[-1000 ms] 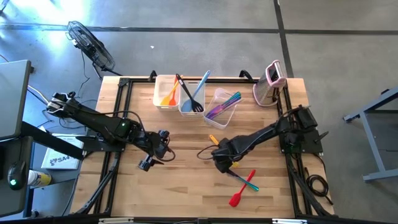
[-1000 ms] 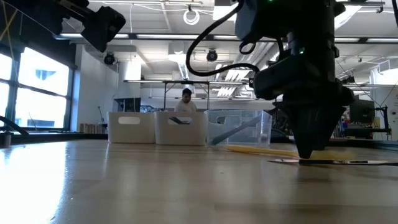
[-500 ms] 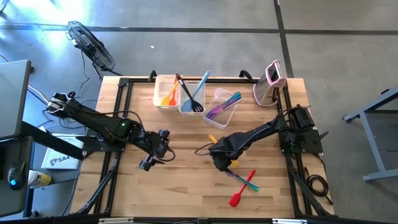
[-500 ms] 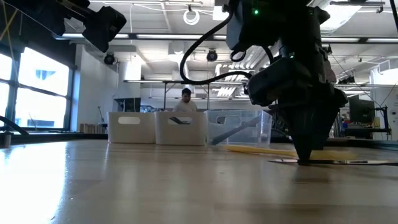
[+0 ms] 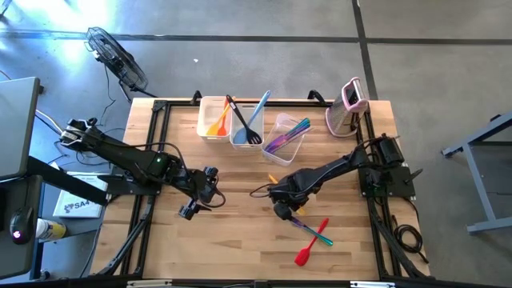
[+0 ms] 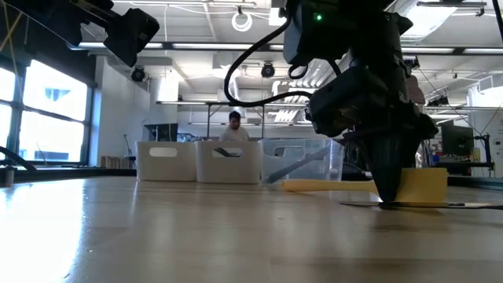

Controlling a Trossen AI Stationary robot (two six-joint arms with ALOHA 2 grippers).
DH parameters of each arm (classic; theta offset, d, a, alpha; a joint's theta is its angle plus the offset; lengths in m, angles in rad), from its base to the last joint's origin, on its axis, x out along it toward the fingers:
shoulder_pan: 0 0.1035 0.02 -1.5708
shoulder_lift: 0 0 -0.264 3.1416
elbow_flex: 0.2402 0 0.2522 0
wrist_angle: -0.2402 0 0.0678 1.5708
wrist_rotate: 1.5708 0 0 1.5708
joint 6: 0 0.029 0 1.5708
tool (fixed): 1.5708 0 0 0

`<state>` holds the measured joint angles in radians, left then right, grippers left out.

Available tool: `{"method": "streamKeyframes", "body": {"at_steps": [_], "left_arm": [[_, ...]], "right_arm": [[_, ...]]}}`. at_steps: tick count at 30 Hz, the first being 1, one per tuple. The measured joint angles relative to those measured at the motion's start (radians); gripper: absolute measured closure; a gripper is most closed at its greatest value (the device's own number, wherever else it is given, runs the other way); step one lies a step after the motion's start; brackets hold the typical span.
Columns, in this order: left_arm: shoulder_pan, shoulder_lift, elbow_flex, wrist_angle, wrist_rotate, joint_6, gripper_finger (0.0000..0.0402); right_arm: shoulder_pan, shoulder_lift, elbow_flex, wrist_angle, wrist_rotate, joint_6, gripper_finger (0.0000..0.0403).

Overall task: Pick & Place Kitchen Items
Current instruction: Put the yellow spatula into the left white bin

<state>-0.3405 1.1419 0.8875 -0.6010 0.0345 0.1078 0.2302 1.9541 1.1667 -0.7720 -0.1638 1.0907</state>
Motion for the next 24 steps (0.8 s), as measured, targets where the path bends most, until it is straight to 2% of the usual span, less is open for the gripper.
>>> {"method": "streamKeyframes", "body": {"at_steps": [9,17,21,24], "left_arm": [[0.0,0.0,0.0,0.0,0.0,-0.007,0.0126],[0.0,0.0,0.0,0.013,-0.008,-0.06,0.0126],[0.0,0.0,0.0,0.006,-0.087,-0.06,0.0126],[0.0,0.0,0.0,0.011,-0.195,-0.06,0.0126]], "right_arm": [[0.004,-0.003,0.003,-0.012,0.027,-0.022,0.0388],[0.011,-0.059,0.043,-0.119,0.114,-0.027,0.0388],[0.02,-0.107,0.047,-0.16,0.143,-0.002,0.0388],[0.035,-0.13,0.047,-0.192,0.156,0.008,0.0388]]}}
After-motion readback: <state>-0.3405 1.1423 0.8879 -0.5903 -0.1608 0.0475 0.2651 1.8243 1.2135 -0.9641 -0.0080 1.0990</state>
